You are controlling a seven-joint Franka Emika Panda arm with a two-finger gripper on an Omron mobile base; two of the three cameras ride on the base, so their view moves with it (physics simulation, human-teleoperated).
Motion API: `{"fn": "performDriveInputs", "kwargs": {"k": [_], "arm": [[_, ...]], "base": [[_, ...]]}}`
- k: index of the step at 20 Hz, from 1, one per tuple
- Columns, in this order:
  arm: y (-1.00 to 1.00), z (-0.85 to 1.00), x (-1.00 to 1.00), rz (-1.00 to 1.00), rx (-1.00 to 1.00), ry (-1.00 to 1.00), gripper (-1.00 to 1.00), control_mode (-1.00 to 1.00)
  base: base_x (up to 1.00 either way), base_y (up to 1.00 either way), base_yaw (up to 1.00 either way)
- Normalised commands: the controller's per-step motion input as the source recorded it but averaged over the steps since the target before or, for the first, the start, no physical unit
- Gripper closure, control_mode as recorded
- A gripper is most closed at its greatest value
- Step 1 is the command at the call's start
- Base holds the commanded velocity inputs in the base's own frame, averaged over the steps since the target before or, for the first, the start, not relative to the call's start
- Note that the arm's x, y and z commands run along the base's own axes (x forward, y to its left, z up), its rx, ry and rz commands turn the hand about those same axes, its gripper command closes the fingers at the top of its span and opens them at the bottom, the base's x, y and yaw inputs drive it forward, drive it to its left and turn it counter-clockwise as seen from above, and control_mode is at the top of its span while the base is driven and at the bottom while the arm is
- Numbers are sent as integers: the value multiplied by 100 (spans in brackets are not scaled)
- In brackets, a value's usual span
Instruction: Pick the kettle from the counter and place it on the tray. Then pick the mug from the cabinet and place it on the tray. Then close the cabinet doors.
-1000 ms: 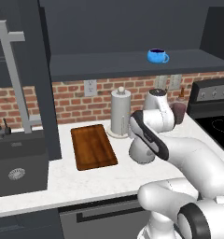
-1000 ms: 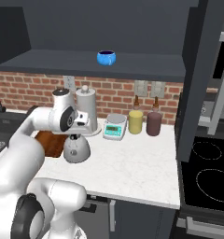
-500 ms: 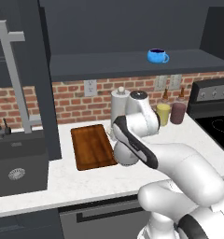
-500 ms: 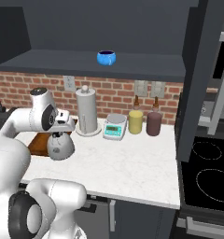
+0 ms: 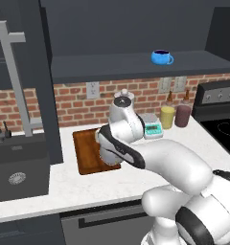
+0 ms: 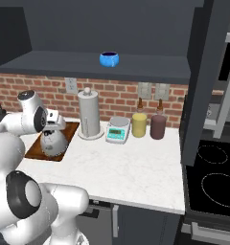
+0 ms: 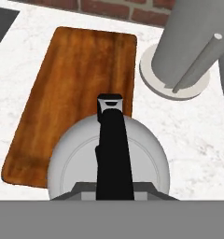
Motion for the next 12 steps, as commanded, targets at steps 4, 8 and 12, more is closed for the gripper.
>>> {"fn": "performDriveInputs", "kwargs": {"k": [4, 8, 12], "arm": [[37, 0, 57, 0, 2, -1, 100, -100], [36, 0, 50, 0, 3, -2, 100, -100], [24, -3, 59, 0, 1, 0, 100, -100]], "base": [[0, 0, 0], [0, 0, 0], [0, 0, 0]]}}
